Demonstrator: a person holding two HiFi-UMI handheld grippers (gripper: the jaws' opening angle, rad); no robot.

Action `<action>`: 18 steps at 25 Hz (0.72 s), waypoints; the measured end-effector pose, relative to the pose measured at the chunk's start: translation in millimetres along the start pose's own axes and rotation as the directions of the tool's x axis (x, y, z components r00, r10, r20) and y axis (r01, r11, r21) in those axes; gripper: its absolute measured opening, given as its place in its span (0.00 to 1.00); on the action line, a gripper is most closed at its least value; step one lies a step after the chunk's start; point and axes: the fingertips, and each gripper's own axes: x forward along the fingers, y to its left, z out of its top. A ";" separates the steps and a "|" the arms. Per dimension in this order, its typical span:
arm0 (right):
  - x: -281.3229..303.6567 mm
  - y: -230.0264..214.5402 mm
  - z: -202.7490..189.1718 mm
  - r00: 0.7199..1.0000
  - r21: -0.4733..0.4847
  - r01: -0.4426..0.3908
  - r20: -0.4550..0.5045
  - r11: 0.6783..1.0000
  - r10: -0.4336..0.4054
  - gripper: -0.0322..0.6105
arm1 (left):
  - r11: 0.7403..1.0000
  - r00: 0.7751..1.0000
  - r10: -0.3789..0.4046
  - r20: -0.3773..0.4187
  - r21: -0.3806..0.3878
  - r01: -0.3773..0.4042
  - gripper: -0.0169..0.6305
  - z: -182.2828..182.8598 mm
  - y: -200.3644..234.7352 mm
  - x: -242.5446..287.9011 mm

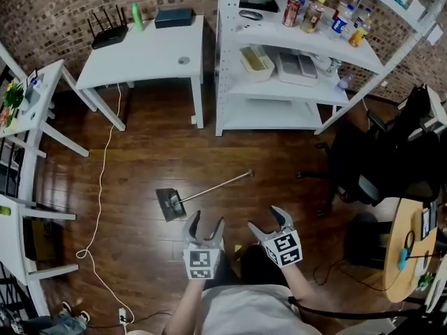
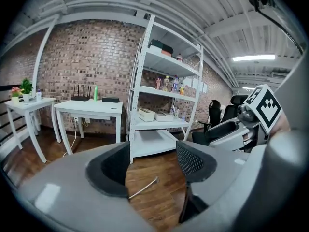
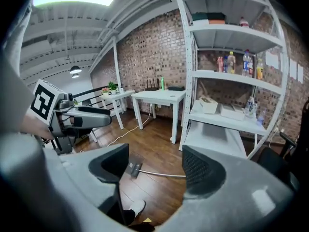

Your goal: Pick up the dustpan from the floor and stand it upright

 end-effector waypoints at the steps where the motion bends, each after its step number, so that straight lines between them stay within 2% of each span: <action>1: 9.3 -4.8 -5.3 1.000 -0.001 -0.003 -0.024 1.000 0.003 0.57 | 1.000 1.000 -0.007 -0.018 0.001 0.007 0.51 -4.5 2.4 10.5; 6: 57.9 -39.8 -29.2 0.992 0.006 -0.024 -0.126 1.000 0.025 0.57 | 0.999 0.994 -0.040 -0.105 -0.031 0.037 0.49 -28.1 9.0 68.2; 12: 143.5 -93.4 -66.4 0.967 -0.007 -0.104 -0.233 0.995 0.100 0.57 | 0.997 0.980 -0.023 -0.197 -0.075 0.008 0.48 -66.0 19.6 154.0; 18: 239.3 -141.5 -119.8 0.926 -0.025 -0.202 -0.330 0.979 0.183 0.57 | 0.990 0.944 -0.002 -0.330 -0.136 -0.046 0.46 -140.9 30.3 234.7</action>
